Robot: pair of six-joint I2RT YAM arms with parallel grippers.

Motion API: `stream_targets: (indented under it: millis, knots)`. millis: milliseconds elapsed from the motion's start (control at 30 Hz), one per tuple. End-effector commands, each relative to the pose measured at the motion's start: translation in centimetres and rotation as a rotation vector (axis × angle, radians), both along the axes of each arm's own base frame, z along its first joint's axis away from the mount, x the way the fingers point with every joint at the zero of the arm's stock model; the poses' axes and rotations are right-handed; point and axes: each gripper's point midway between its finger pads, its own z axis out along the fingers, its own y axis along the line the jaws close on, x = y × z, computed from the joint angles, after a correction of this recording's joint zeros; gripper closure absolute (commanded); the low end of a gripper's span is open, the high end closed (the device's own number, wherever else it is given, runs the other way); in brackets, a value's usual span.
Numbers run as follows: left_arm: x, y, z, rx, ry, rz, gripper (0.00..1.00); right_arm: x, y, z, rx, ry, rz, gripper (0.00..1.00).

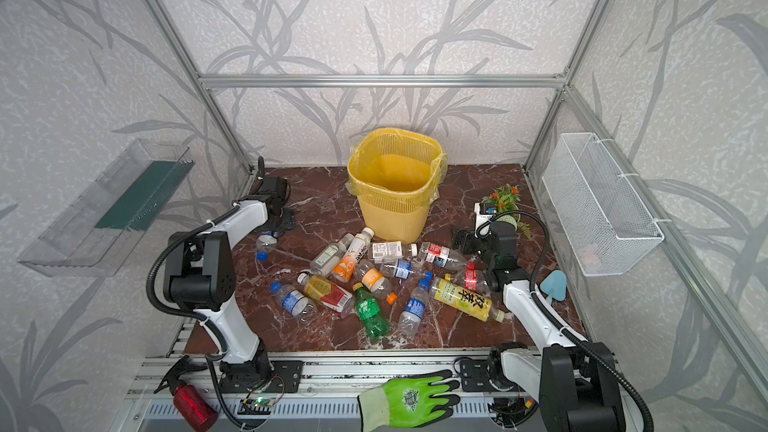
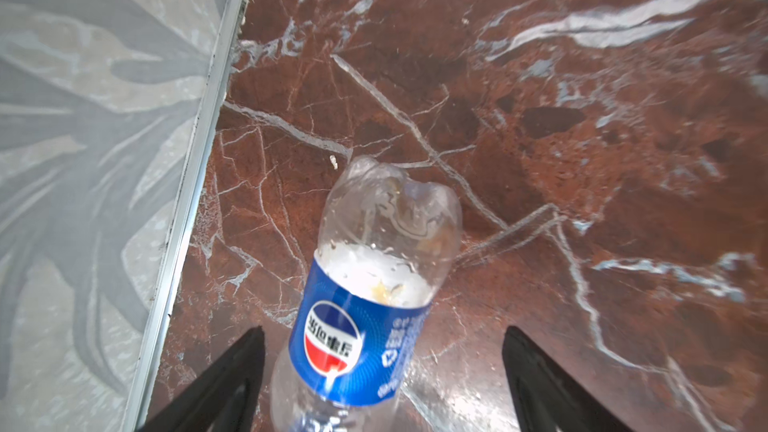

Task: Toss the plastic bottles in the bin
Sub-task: 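Lift the Pepsi bottle with the left gripper and carry it over the bin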

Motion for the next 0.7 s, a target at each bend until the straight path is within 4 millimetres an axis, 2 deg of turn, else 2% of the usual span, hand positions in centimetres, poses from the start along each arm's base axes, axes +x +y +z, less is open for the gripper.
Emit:
stream_targets:
  millis: [0, 167, 400, 533, 667]
  knots:
    - [-0.9, 0.5, -1.1, -0.032, 0.083, 0.004, 0.13, 0.2, 0.2, 1.6, 0.005, -0.033, 0.007, 0.08]
    - [-0.9, 0.7, -2.9, -0.081, 0.134, 0.004, 0.19, 0.2, 0.2, 1.6, 0.005, -0.028, 0.009, 0.08]
    - [-0.3, -0.3, -3.0, -0.136, 0.128, -0.034, 0.44, -0.1, -0.1, 1.7, -0.014, -0.034, -0.002, 0.08]
    - [0.4, -1.6, -1.4, -0.200, 0.045, -0.069, 0.56, -0.3, -0.4, 1.8, -0.036, -0.039, -0.014, 0.07]
    - [1.5, -3.4, 2.2, -0.295, -0.105, -0.114, 0.62, -0.5, -0.8, 2.0, -0.047, -0.049, -0.029, 0.06]
